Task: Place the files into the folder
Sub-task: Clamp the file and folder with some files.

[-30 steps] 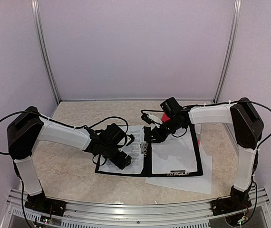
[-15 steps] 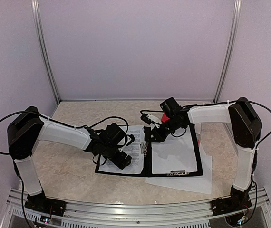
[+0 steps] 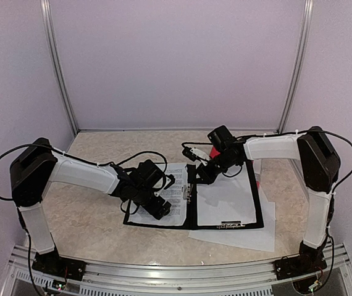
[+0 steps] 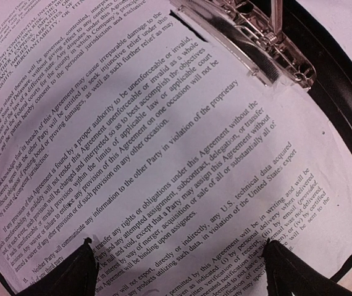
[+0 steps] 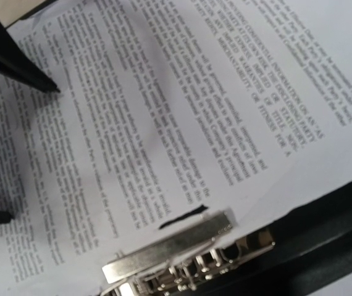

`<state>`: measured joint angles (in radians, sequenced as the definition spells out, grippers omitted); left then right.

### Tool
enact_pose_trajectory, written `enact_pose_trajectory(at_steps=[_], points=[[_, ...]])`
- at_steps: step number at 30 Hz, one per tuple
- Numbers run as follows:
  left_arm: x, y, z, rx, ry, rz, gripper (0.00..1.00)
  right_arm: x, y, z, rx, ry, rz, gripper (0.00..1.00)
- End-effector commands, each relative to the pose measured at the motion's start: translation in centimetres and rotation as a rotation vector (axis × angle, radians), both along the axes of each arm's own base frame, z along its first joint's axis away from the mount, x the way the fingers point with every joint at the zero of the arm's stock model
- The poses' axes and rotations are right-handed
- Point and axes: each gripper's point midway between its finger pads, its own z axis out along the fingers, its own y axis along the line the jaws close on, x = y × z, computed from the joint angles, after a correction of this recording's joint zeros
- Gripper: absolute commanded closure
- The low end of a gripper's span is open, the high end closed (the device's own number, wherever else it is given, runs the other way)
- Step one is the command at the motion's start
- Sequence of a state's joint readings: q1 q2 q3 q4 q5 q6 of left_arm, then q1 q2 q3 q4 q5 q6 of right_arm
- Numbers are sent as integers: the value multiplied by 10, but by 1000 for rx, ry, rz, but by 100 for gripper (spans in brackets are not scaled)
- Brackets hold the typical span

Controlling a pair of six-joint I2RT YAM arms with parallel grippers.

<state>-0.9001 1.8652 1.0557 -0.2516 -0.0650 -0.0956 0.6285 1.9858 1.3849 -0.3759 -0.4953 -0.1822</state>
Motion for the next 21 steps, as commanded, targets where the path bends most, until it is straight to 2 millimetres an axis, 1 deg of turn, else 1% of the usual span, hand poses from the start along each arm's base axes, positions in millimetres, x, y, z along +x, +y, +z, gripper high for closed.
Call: enact_pose_trajectory(at_steps=[1, 7, 14, 18, 21], points=[[-23, 24, -39, 124, 110, -14, 10, 6, -3, 6, -8, -13, -5, 91], [-24, 24, -38, 125, 112, -17, 10, 10, -3, 2, -25, -27, 1, 100], [-23, 22, -33, 123, 106, -23, 10, 16, -3, -5, -51, -35, 16, 100], [-22, 21, -29, 119, 101, -30, 10, 18, 1, -5, -46, -40, 33, 100], [-22, 21, -30, 124, 102, -31, 10, 19, 2, -8, -51, -42, 42, 100]])
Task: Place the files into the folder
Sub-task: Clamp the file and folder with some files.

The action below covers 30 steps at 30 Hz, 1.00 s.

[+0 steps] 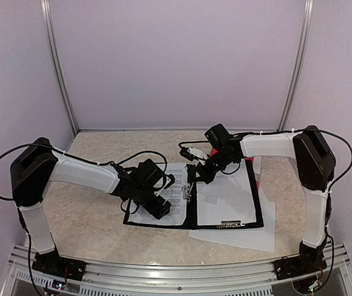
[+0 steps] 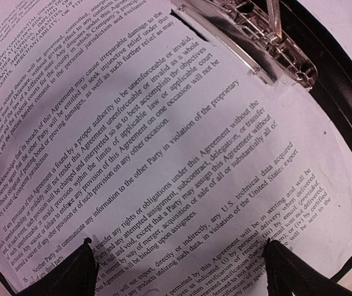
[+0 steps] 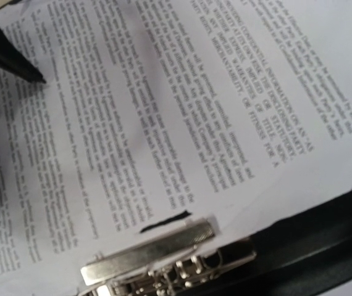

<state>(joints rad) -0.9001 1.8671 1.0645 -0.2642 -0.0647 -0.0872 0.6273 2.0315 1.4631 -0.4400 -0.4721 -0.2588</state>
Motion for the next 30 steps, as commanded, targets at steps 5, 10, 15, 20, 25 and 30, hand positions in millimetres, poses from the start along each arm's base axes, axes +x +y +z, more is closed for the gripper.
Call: enact_pose_trajectory(at_steps=[5, 10, 15, 20, 25, 30], points=[[-22, 21, -32, 117, 104, -23, 10, 12, 4, -13, -9, 4, 12, 100], [-23, 21, -32, 114, 107, -24, 10, 12, 4, -24, -20, 19, 15, 100], [-22, 20, -30, 112, 102, -27, 10, 13, 6, -24, -11, 22, 15, 100], [-21, 18, -30, 110, 103, -29, 10, 13, 10, -5, 26, 6, 20, 100], [-20, 18, -30, 110, 102, -26, 10, 12, 13, 20, 61, -22, 20, 90], [-20, 18, -29, 109, 101, -24, 10, 10, 13, 34, 63, -41, 15, 77]])
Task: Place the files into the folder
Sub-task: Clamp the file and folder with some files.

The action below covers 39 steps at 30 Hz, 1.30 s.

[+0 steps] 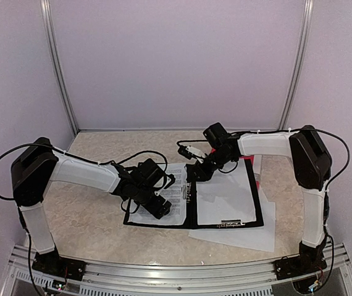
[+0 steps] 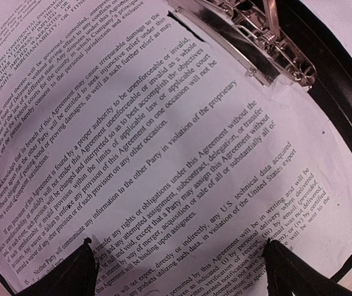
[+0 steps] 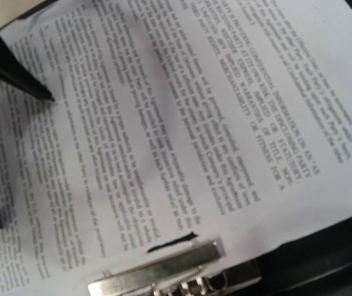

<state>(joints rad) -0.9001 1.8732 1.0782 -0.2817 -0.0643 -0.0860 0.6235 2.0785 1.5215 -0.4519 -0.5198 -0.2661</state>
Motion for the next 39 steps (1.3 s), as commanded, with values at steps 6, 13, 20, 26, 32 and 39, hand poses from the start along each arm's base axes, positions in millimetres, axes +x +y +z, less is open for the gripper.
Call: enact_pose_trajectory(at_steps=[6, 13, 20, 26, 32, 39], points=[[-19, 17, -29, 100, 94, -23, 10, -1, -1, 44, 28, -81, -12, 58], [-20, 20, -31, 108, 96, -20, 10, -16, -8, 41, -4, -78, 18, 51], [-20, 18, -31, 103, 97, -21, 10, -27, -13, 24, -31, -44, 57, 50], [-20, 19, -31, 103, 98, -20, 10, -27, -11, 11, -45, -31, 84, 55], [-21, 20, -31, 104, 99, -18, 10, -22, -7, 5, -56, -33, 97, 61], [-21, 20, -31, 104, 98, -19, 10, -16, -3, 1, -61, -38, 105, 64]])
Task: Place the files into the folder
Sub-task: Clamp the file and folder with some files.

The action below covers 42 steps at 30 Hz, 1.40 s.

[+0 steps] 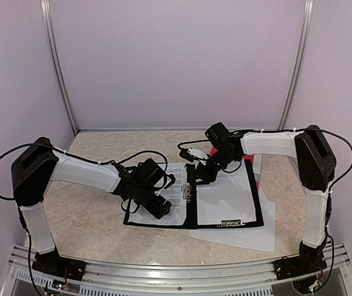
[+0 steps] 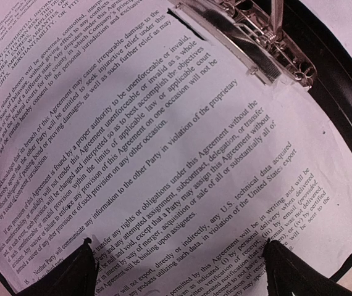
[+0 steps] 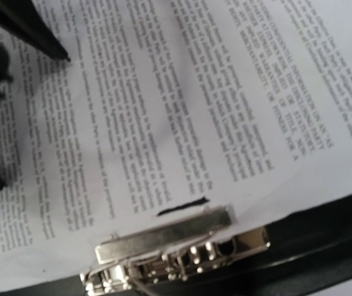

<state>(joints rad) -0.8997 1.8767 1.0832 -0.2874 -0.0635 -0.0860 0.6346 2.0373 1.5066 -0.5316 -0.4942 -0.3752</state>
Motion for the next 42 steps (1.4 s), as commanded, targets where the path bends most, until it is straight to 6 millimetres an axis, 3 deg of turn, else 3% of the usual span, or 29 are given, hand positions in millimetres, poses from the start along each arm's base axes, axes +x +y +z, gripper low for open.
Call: enact_pose_trajectory(at_steps=[1, 16, 28, 42], points=[[-21, 20, -30, 101, 96, -19, 10, 0, 6, -3, -6, 4, 24, 66], [-20, 21, -29, 103, 89, -14, 9, 1, 6, -4, -15, 3, 24, 100], [-1, 7, 0, 50, -5, -3, 1, -6, 13, 5, 27, 10, 7, 100], [9, -32, 50, -52, -148, 76, 1, -5, 23, 6, 37, 24, 1, 100]])
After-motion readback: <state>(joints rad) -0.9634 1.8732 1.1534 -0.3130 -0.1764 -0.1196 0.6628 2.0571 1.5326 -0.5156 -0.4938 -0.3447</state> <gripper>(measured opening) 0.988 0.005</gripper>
